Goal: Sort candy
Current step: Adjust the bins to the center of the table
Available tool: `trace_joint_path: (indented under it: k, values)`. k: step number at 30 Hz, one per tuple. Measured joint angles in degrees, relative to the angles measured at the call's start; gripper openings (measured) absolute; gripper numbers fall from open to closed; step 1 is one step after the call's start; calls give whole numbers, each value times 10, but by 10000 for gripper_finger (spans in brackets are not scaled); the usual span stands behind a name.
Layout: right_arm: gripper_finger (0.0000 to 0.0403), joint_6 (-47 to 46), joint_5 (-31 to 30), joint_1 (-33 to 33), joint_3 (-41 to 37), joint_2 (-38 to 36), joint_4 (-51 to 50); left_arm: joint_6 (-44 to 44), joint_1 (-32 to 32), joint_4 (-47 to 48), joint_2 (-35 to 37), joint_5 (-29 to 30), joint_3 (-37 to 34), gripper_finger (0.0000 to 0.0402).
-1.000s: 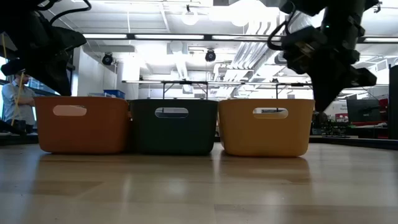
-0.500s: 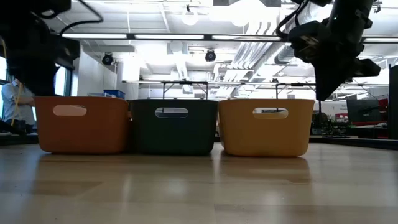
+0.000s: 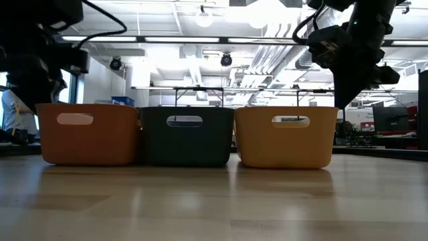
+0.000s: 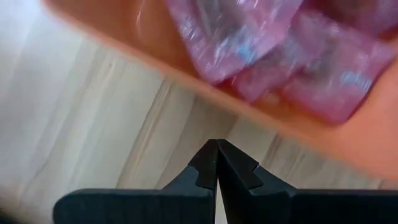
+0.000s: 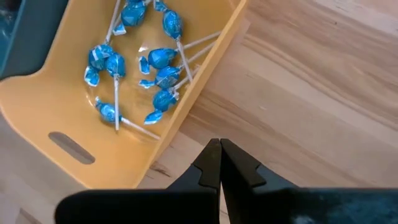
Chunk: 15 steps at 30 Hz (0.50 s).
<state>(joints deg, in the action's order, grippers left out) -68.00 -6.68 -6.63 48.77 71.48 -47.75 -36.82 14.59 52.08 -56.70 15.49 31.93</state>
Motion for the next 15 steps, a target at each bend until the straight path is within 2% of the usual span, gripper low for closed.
trace_joint_path:
  k: [3, 9, 15]
  values:
    - [0, 10, -15, 0, 0, 0, -9, 0, -7, -63, -10, -3, -12, 0]
    - [0, 36, -19, 0, 0, 0, -68, 24, -18, -122, -48, -1, -12, 0]
    - [0, 51, -28, -1, 0, 0, -87, 55, -32, -210, -100, -1, -12, 0]
